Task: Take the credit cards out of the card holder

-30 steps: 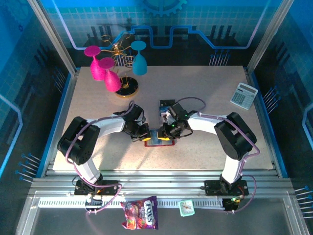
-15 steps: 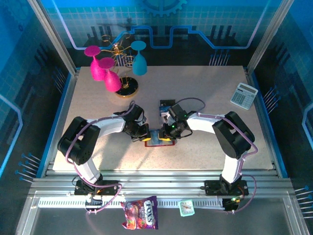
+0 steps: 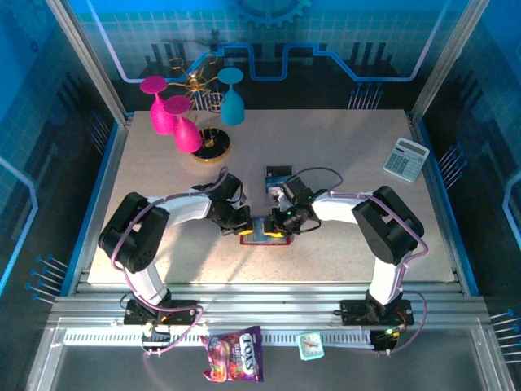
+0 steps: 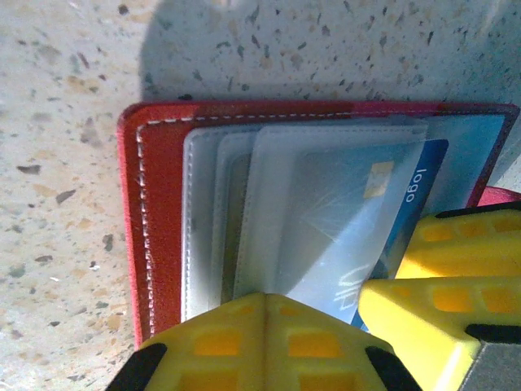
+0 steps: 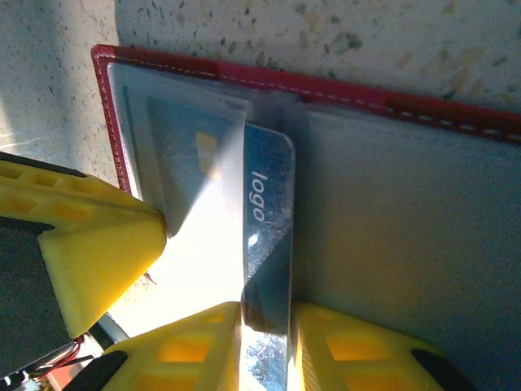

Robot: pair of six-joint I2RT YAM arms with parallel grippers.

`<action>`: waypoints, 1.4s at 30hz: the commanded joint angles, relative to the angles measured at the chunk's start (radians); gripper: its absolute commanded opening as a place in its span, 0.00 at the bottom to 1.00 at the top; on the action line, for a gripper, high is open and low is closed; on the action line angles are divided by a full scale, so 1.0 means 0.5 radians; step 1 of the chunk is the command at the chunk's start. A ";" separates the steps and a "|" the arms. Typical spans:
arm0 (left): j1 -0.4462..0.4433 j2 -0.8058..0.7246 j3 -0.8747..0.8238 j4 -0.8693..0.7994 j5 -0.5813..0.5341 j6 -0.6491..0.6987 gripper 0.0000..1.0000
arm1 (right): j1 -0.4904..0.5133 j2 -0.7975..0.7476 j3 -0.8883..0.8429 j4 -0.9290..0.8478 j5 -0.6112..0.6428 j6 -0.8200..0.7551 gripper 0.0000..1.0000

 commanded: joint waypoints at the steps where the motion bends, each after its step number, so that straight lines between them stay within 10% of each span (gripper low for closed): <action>1: -0.019 0.048 0.023 -0.103 -0.026 0.046 0.04 | -0.024 -0.008 -0.088 0.137 -0.100 0.098 0.22; 31: -0.015 -0.070 0.061 -0.219 -0.130 0.041 0.06 | -0.227 -0.405 -0.247 -0.140 -0.057 -0.102 0.15; 42: -0.016 -0.253 0.044 -0.096 -0.066 -0.040 0.14 | -0.295 -0.486 0.170 -0.852 0.203 -0.833 0.01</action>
